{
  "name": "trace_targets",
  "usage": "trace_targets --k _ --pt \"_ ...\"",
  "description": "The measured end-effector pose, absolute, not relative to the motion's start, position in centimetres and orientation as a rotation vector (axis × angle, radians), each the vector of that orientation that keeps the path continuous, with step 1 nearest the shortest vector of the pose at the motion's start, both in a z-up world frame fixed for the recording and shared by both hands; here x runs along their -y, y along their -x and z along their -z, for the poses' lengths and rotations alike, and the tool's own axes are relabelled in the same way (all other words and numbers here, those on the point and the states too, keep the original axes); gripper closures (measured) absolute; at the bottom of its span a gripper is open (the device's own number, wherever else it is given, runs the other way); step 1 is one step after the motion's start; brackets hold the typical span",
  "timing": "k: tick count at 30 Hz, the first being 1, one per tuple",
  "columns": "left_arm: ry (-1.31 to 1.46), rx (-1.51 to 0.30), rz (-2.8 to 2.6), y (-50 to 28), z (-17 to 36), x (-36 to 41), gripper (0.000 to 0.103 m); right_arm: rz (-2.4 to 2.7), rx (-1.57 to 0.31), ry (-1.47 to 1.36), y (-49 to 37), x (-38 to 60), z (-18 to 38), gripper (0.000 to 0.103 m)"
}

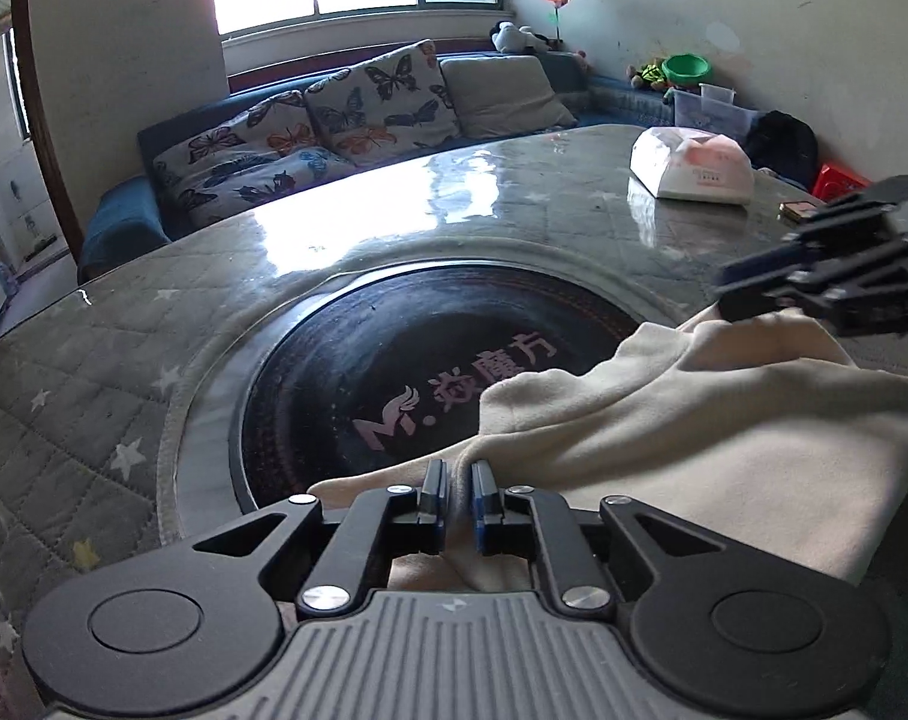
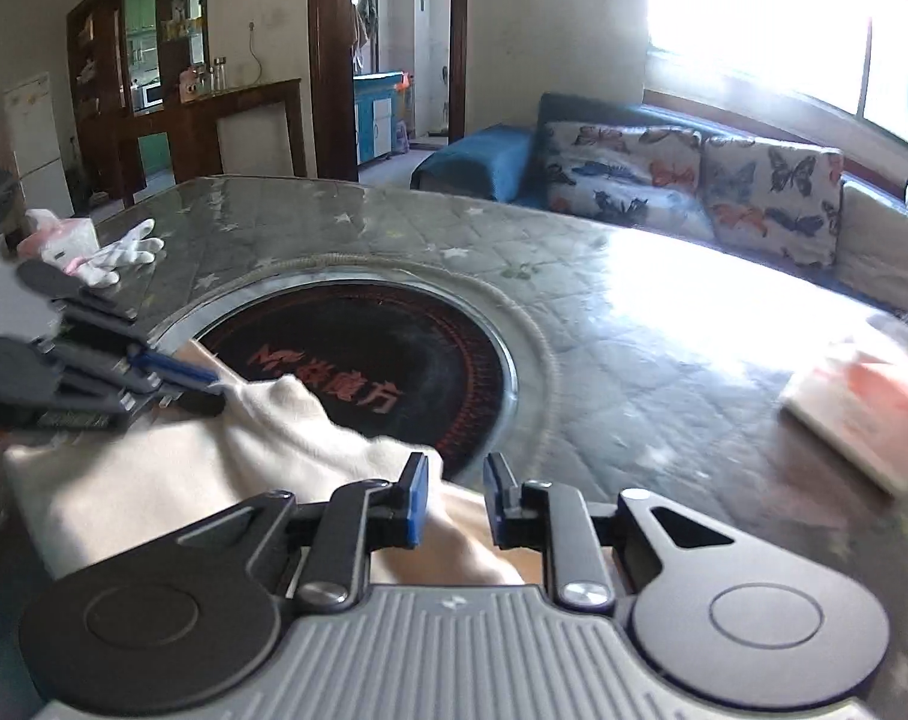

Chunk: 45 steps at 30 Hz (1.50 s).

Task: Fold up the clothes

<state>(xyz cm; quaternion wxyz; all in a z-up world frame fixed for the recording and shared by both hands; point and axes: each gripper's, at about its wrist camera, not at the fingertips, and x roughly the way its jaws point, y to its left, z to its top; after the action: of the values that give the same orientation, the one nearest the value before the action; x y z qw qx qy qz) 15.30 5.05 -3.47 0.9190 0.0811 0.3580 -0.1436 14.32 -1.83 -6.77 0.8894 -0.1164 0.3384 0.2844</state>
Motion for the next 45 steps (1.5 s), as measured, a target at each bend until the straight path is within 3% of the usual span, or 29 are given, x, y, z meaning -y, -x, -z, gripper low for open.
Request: trace_targets --k 6,11,19,30,45 --pt "-0.166 -0.725 0.273 -15.8 3.4 -4.8 0.087 -0.544 -0.742 0.269 -12.5 4.1 7.2 0.079" --pt "-0.17 -0.722 0.236 -15.9 3.0 -4.7 0.081 -0.473 -0.72 0.271 -13.1 3.4 7.4 0.088" --pt "-0.129 -0.682 0.326 -14.0 0.8 -2.8 0.081 -0.592 -0.689 0.198 -13.0 1.4 5.7 0.088" --pt "-0.119 -0.768 0.364 -16.2 2.7 0.1 0.081 -0.625 -0.723 0.211 -13.8 -0.8 7.1 0.086" --pt "-0.12 -0.702 0.342 -7.5 0.5 0.0 0.073 -0.692 -0.643 0.255 -6.1 -0.2 5.4 0.084"
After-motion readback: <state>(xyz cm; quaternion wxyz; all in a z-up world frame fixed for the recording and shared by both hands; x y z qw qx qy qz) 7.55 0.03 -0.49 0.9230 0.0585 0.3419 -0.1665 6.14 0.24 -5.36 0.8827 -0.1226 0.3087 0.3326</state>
